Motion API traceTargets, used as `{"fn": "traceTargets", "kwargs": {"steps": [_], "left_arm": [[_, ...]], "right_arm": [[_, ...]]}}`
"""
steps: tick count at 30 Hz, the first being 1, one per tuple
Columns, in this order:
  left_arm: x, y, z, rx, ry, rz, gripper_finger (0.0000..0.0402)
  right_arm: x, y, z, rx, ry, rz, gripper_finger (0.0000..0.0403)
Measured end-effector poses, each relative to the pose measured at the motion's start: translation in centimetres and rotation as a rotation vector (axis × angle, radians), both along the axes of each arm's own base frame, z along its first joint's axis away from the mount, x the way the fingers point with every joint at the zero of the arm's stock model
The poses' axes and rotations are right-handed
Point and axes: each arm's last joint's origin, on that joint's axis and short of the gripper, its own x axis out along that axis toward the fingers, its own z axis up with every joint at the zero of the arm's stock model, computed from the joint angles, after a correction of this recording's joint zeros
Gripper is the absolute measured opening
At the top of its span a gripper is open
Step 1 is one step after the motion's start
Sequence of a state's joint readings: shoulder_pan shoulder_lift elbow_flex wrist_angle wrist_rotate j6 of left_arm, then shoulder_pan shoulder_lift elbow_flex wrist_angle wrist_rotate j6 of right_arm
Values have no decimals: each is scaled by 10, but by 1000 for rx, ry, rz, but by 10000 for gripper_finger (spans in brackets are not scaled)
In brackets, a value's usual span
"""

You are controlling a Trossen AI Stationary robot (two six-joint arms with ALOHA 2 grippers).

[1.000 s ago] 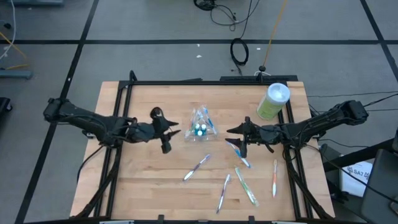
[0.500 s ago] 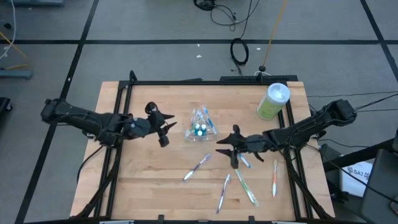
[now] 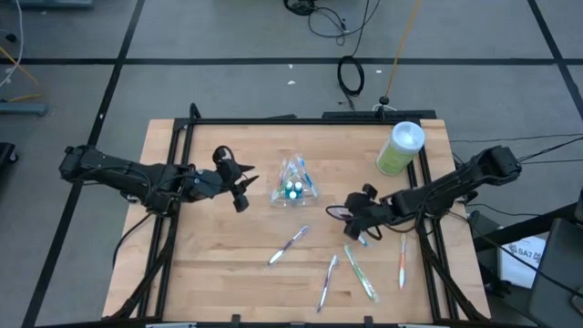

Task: Pick & Place toothbrushing station
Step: Put the blue toothbrush into the transparent organizer

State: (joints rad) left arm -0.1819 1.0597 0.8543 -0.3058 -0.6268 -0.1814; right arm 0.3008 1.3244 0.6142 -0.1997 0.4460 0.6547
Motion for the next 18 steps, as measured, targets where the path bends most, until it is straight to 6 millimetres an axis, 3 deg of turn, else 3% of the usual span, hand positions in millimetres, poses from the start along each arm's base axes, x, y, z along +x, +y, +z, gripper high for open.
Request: {"fn": "traceTargets", "kwargs": {"steps": [9, 18], "left_arm": [[0, -3, 1, -11, -17, -8, 141], [0, -3, 1, -29, -29, 1, 141]], "right_arm": [[-10, -3, -23, 53, -152, -11, 223], [-5, -5, -54, -10, -66, -7, 216]]}}
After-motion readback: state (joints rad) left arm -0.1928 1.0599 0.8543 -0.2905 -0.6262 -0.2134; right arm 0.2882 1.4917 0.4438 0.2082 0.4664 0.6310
